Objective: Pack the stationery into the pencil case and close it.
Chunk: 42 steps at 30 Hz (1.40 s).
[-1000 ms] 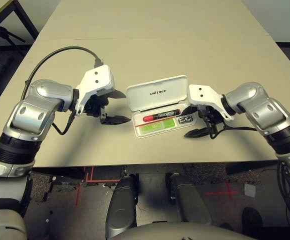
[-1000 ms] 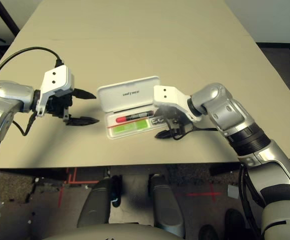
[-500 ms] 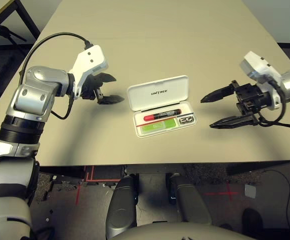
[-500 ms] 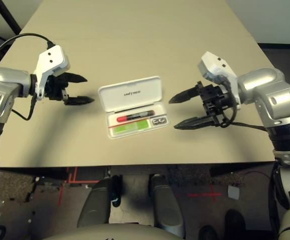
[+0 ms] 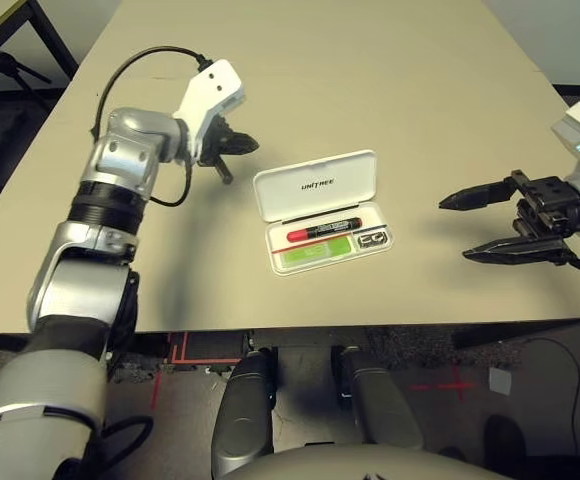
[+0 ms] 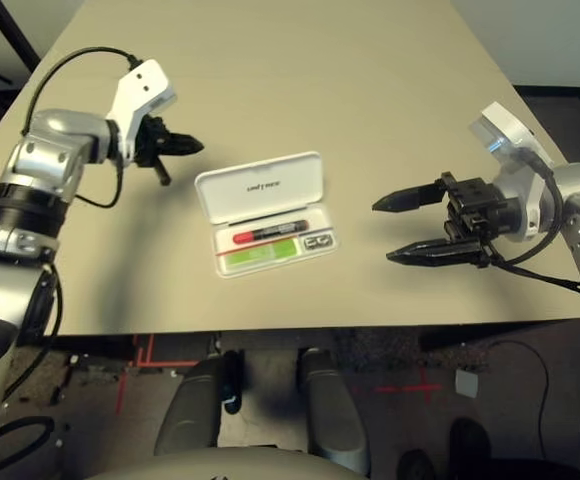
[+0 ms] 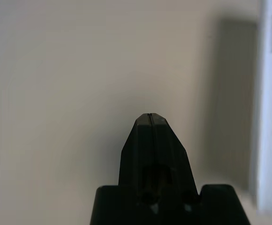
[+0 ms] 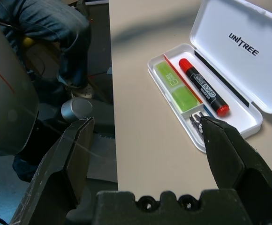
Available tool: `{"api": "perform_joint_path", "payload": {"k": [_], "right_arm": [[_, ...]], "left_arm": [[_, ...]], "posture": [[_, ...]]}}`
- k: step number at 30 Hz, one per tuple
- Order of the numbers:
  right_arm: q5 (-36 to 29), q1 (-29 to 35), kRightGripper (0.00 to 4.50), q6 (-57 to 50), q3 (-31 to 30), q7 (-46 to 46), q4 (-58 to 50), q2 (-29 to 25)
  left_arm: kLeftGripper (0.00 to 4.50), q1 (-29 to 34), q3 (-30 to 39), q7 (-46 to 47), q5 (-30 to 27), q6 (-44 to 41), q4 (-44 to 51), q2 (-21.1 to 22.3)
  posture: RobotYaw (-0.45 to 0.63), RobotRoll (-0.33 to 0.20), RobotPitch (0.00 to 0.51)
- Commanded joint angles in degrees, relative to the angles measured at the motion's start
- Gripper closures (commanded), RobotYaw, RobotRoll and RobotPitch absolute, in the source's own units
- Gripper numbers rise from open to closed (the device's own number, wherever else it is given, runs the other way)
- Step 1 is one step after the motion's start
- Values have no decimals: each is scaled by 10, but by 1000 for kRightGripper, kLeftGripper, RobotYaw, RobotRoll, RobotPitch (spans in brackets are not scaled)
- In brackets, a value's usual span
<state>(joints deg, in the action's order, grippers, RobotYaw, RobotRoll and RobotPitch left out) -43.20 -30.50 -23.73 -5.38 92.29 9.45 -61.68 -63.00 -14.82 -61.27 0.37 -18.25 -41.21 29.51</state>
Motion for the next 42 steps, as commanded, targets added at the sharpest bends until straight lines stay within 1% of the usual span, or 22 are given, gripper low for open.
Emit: {"api": "perform_joint_path", "payload": {"k": [1,7,10,14,20,24,31,34,38,42], "right_arm": [[-7,8,0,4,20,2,-1,-1],[-2,11,0,2,27,2,-4,7],[1,10,0,3,27,2,0,10],[4,8,0,7,26,2,6,15],[9,1,0,11,21,2,17,23],[12,-7,0,14,17,2,22,29],[10,-10,0,15,11,2,24,30],[-4,4,0,17,10,2,14,17],[-12,19,0,21,11,2,9,-1],[-13,22,0,24,12,2,10,-5]], "left_arm": [[4478,-14,-15,-26,17,27,-16,-8],[4478,-6,-30,-82,24,59,7,-5],[4478,0,-31,-106,25,65,27,5],[4478,17,-37,-141,26,57,65,21],[4478,48,-39,-178,17,25,148,41],[4478,68,-40,-188,11,2,202,46],[4478,105,-55,-192,-3,-49,302,37],[4478,129,-72,-195,-3,-60,341,36],[4478,154,-89,-196,-6,-71,373,34],[4478,166,-102,-185,-5,-86,387,25]], "posture": [[-128,0,180],[-128,0,178],[-123,0,177],[-111,0,173],[-100,0,167],[-93,0,165],[-92,0,167],[-94,0,168],[-107,0,171],[-112,0,172]]}}
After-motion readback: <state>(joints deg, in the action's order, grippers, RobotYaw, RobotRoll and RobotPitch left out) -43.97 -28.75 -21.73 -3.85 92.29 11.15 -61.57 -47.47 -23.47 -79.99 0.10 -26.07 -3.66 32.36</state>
